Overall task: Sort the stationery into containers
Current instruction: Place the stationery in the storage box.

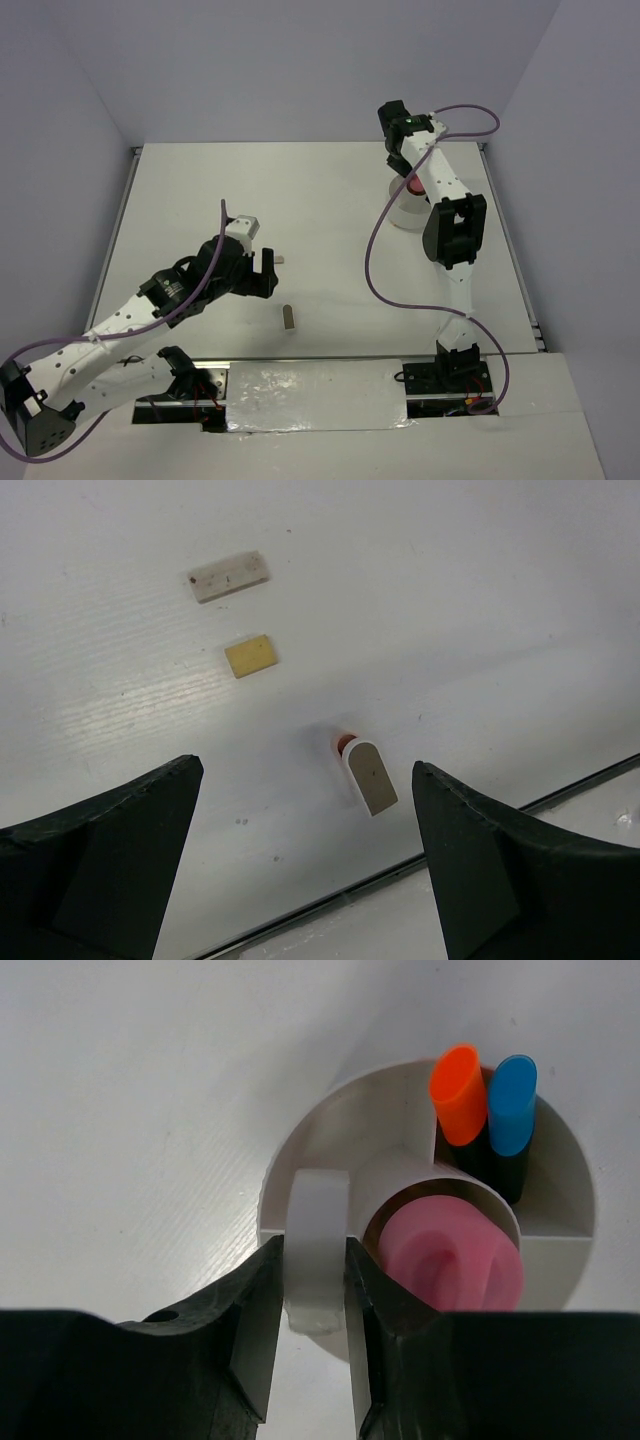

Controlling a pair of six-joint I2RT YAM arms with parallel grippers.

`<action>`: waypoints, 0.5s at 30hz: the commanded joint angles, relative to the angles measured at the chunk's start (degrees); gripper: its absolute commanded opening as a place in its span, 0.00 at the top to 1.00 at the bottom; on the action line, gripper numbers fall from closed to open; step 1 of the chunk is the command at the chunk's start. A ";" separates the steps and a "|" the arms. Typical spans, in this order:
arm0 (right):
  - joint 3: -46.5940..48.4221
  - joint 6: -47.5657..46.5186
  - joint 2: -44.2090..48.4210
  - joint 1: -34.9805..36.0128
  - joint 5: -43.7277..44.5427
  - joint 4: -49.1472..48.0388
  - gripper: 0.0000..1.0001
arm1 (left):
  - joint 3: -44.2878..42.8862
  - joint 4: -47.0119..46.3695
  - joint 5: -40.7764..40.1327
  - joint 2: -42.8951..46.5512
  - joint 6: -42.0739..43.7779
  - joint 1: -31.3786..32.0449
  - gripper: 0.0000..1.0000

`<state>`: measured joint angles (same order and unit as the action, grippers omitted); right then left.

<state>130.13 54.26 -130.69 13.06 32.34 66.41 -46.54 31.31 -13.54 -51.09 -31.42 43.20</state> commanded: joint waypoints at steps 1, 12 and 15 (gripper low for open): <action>1.53 0.50 0.88 0.04 1.42 0.83 0.62 | 0.31 -2.13 1.85 1.34 1.54 -0.57 0.01; 3.99 -1.61 1.23 -0.58 0.45 0.39 0.49 | 0.84 -2.48 3.70 1.87 1.27 -1.28 0.01; 4.52 -2.66 3.24 -0.49 -1.22 -1.97 0.48 | 0.49 -2.05 3.26 1.87 1.19 -1.36 0.01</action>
<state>131.81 52.60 -130.67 12.71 31.42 66.22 -45.69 31.22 -10.61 -50.19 -31.38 42.13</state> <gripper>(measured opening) 0.515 0.993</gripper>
